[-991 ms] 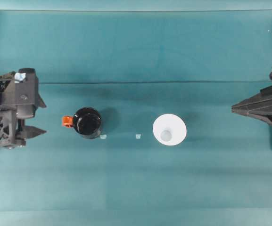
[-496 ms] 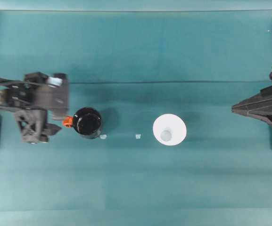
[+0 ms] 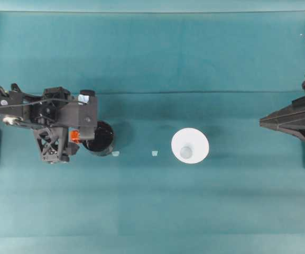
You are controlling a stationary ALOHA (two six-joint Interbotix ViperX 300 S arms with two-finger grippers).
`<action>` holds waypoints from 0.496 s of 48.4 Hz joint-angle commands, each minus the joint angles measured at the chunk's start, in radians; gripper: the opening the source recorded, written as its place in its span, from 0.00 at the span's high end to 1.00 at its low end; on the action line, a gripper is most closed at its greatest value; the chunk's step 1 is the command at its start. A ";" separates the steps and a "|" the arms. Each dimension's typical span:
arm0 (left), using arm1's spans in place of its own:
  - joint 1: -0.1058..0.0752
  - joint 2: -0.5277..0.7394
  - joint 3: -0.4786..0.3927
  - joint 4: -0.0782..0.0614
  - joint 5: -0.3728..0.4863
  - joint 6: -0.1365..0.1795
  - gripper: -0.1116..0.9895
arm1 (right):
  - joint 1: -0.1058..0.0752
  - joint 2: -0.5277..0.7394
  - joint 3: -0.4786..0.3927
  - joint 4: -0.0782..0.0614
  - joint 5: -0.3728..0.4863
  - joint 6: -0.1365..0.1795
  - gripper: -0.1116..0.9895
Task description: Put the paper cup into the moved red handle cup holder.
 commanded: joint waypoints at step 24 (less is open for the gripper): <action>0.002 0.014 -0.005 0.003 -0.020 -0.005 0.04 | 0.002 0.008 -0.003 0.002 -0.005 0.009 1.00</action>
